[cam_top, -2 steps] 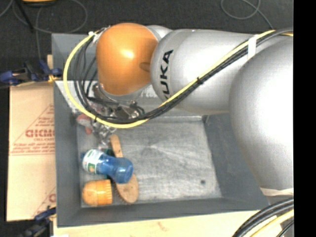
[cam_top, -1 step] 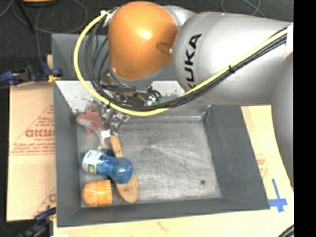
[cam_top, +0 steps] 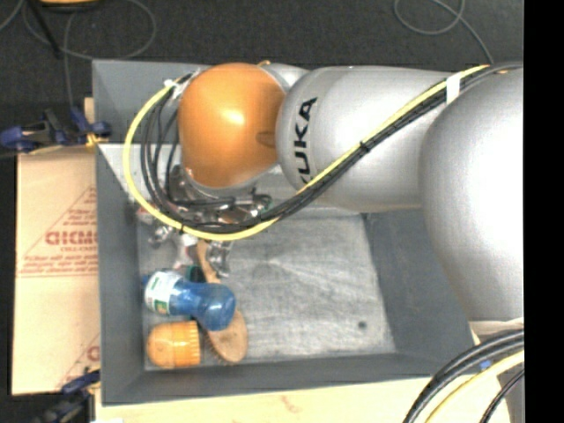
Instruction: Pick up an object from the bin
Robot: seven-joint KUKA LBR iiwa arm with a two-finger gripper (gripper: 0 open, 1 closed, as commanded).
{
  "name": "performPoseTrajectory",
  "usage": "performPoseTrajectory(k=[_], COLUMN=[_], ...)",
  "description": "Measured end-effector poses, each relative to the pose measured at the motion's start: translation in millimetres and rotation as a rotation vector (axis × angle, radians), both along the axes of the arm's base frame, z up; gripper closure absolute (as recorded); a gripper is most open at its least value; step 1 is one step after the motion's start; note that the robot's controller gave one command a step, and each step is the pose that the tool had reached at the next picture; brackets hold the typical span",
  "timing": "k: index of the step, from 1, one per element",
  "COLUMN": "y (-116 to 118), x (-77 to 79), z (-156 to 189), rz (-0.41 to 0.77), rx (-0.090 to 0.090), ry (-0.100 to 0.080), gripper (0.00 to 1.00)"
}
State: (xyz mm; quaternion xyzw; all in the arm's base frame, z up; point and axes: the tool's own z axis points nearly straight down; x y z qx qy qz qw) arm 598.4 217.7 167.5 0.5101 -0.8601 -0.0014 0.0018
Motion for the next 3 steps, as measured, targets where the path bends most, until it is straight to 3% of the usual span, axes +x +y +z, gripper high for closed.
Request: performPoseTrajectory(k=[1, 3], y=[1, -2], x=[1.9, -11.6], z=[5, -22], rz=[-0.002, 0.228], rx=[0.003, 0.002], ry=[-0.008, -0.013], gripper=[0.0, 0.0])
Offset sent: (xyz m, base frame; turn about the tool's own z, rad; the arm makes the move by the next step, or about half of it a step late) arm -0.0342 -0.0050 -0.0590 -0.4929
